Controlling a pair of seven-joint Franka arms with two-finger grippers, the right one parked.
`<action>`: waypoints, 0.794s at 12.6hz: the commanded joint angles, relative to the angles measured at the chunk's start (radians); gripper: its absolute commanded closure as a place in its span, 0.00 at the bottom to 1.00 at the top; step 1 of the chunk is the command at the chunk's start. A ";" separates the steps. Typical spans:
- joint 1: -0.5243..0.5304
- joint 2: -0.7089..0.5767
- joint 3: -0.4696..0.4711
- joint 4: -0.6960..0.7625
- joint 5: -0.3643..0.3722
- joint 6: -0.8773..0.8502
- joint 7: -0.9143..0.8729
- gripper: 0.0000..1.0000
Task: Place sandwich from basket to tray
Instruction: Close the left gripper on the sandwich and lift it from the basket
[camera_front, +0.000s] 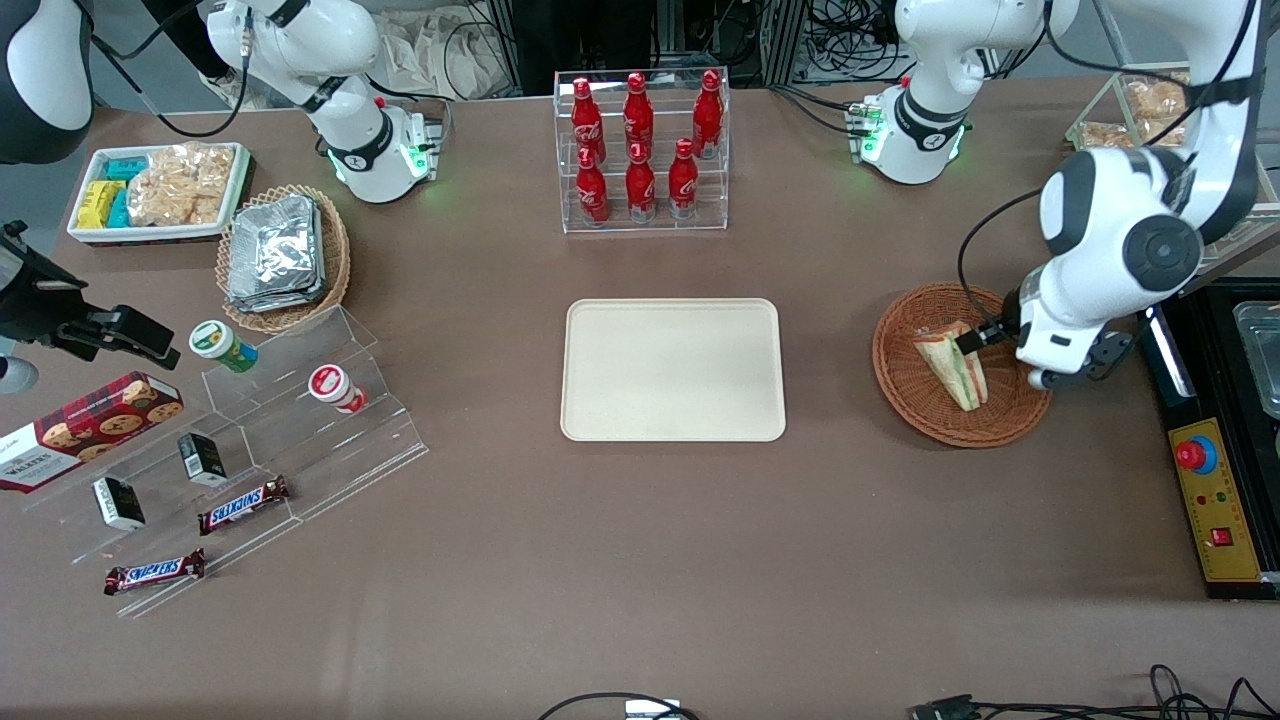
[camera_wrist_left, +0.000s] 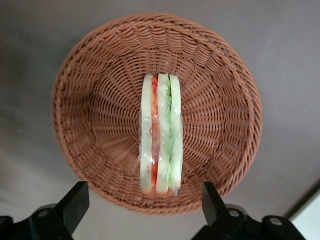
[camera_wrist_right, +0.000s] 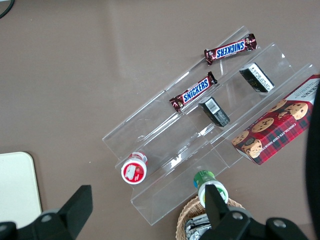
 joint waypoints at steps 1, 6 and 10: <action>-0.001 0.046 -0.001 -0.066 0.007 0.117 -0.026 0.00; -0.001 0.126 -0.001 -0.126 0.009 0.260 -0.028 0.01; -0.001 0.135 -0.001 -0.126 0.010 0.266 -0.028 0.61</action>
